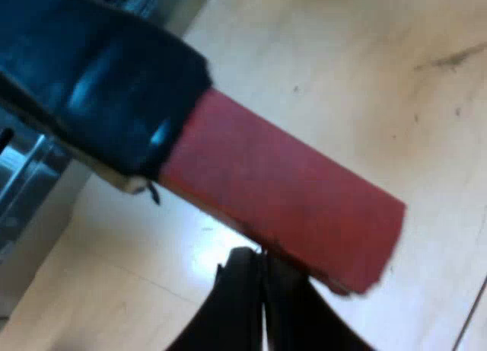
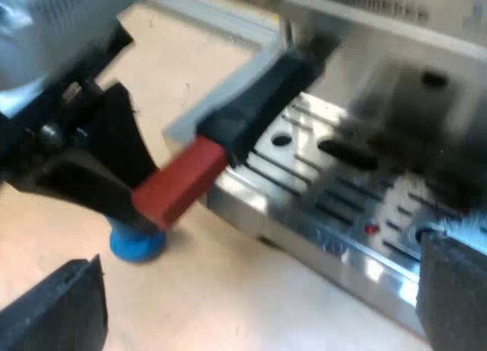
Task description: Put the handle in the coffee machine
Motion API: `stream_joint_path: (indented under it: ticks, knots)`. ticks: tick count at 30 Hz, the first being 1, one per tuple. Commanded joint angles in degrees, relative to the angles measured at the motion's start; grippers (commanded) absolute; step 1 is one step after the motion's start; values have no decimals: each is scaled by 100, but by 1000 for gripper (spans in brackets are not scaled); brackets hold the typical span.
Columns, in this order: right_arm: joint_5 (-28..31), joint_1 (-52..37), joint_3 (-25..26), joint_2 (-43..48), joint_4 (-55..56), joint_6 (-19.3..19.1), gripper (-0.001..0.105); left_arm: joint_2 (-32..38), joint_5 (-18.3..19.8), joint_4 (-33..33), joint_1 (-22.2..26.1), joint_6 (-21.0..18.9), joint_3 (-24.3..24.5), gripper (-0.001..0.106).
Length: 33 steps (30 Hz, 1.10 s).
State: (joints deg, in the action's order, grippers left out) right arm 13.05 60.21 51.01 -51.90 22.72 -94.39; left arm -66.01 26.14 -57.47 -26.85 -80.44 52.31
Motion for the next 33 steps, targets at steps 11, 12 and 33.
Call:
stream_joint_path:
  ticks: [11, 12, 33]
  knots:
    - [-1, 12, 12, 51, -25, 40, 84, 1649, 189, -274, 1725, 141, -82, 0]
    - [3, 12, 12, 51, -25, 40, 84, 1755, 189, -316, 1843, 141, -82, 0]
    - [257, -484, 490, 51, 184, 339, 84, 2551, -1090, -677, 2417, 141, 117, 91]
